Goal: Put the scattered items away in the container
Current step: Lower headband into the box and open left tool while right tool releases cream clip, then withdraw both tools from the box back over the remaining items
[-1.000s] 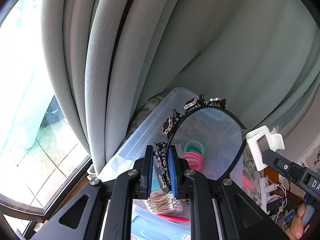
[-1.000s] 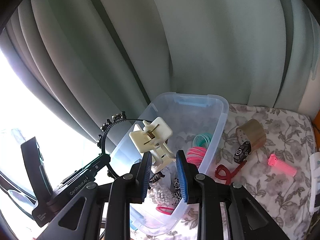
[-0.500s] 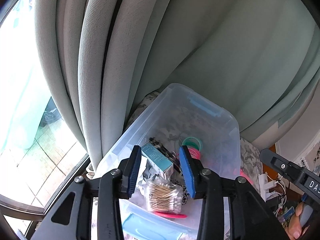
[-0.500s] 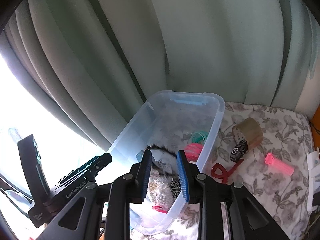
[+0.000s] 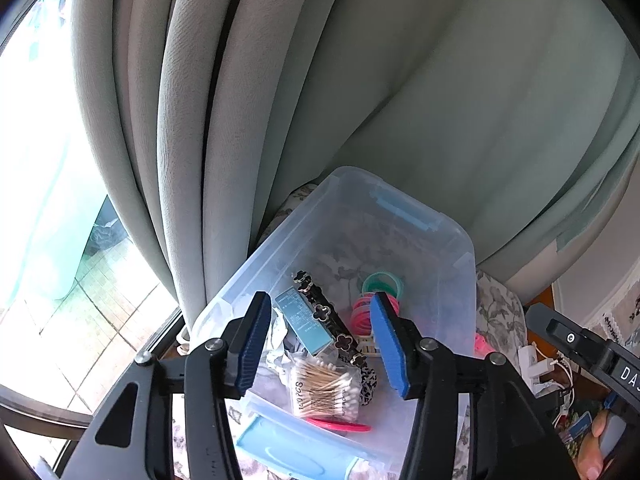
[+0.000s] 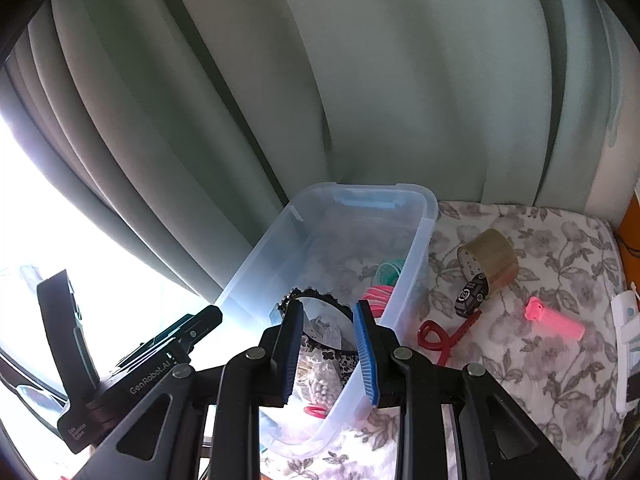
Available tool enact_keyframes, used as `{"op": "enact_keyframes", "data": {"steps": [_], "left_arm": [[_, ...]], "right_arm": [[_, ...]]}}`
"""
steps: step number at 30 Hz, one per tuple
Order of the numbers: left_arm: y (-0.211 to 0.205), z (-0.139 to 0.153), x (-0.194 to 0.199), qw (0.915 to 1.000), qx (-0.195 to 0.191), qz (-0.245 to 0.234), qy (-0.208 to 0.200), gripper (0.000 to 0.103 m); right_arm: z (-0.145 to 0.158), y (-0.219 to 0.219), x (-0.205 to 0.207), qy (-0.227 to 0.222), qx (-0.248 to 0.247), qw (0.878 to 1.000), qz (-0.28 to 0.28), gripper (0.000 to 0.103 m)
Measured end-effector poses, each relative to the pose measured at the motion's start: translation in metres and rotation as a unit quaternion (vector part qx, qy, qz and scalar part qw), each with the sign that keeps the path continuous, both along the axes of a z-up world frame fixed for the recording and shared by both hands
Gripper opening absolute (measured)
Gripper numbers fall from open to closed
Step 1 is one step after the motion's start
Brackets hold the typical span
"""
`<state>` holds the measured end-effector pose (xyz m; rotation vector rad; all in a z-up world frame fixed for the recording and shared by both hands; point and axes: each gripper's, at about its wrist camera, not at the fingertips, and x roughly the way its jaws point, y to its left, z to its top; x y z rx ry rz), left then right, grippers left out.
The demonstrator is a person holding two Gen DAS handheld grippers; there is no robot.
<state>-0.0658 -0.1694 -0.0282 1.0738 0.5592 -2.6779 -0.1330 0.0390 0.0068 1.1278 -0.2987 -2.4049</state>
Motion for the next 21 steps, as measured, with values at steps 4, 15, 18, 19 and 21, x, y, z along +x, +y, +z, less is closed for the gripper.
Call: {"op": "enact_keyframes", "data": {"steps": [4,15,18,19,21], "left_arm": [[-0.003,0.009,0.01,1.0,-0.004,0.001,-0.002,0.055],[0.038,0.023,0.013,0.999,-0.029,-0.034,0.003,0.06],[0.053,0.027,0.013,0.9981,-0.038,-0.048,0.006,0.061],[0.058,0.028,0.013,0.9978,-0.041,-0.052,0.006,0.062],[0.07,0.031,0.013,0.9967,-0.048,-0.065,0.006,0.062]], "right_arm": [[0.001,0.01,0.004,0.0,-0.006,1.0,-0.008,0.029],[0.002,0.058,0.018,0.002,-0.032,0.998,-0.047,0.031],[0.002,0.078,0.021,0.003,-0.041,0.997,-0.066,0.034],[0.002,0.085,0.022,0.003,-0.044,0.996,-0.075,0.036],[0.001,0.1,0.024,0.003,-0.049,0.995,-0.091,0.046]]}}
